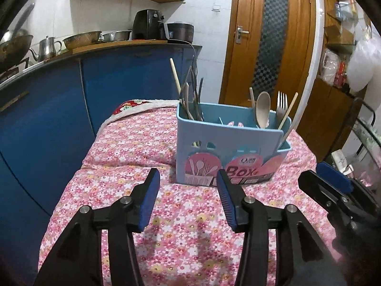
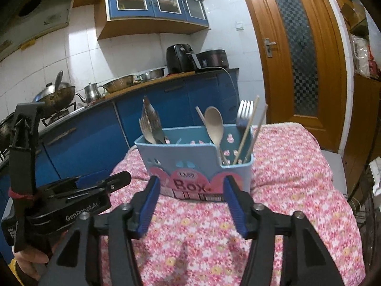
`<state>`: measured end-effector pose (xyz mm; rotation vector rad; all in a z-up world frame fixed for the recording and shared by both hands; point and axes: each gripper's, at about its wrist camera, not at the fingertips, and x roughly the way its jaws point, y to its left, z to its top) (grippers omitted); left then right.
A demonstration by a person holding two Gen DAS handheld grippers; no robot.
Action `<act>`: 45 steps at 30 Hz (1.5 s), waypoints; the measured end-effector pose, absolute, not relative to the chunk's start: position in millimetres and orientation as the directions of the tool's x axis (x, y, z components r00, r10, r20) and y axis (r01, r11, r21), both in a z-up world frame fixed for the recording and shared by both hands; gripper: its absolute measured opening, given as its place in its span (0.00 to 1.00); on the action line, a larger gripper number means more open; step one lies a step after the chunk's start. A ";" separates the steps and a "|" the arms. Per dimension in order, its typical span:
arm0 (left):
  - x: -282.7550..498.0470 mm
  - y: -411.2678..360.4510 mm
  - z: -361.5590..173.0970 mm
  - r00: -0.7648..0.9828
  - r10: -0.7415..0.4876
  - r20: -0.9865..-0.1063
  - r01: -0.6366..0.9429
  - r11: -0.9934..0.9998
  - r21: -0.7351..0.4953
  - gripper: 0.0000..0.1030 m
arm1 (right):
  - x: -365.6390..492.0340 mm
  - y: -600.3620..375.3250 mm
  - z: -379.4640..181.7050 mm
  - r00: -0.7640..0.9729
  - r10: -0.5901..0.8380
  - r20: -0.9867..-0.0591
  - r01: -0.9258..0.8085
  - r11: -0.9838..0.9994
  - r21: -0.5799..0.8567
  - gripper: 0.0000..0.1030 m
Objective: Organize utensils
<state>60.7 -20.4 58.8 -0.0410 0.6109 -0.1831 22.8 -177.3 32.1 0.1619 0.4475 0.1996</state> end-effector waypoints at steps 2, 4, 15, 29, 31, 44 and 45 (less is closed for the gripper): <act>58.8 -22.0 52.9 0.798 -0.191 -0.571 0.163 0.982 -0.100 0.50 | 20.8 -178.5 28.6 0.882 0.217 -0.419 -0.145 0.970 0.196 0.65; 58.4 -22.9 48.1 0.795 -0.195 -0.575 0.165 0.981 -0.104 0.50 | 18.4 -179.9 25.3 0.882 0.204 -0.424 -0.133 0.973 0.191 0.68; 44.9 -30.9 42.0 0.837 -0.159 -0.524 0.155 0.987 -0.051 0.50 | 7.8 -179.6 11.0 0.897 0.148 -0.417 -0.086 0.983 0.163 0.70; 43.4 -34.5 39.5 0.844 -0.150 -0.515 0.155 0.987 -0.035 0.50 | 3.9 -181.1 11.9 0.905 0.137 -0.402 -0.076 0.984 0.163 0.71; 43.2 -34.8 39.7 0.844 -0.150 -0.515 0.155 0.987 -0.035 0.50 | 4.1 -181.2 11.7 0.905 0.137 -0.402 -0.076 0.984 0.163 0.71; 44.9 -34.5 39.5 0.845 -0.151 -0.513 0.153 0.988 -0.038 0.50 | 3.8 -180.7 12.0 0.905 0.136 -0.403 -0.075 0.984 0.162 0.71; 45.1 -34.4 39.5 0.845 -0.151 -0.514 0.153 0.987 -0.039 0.50 | 3.7 -180.6 12.0 0.905 0.136 -0.402 -0.076 0.984 0.162 0.71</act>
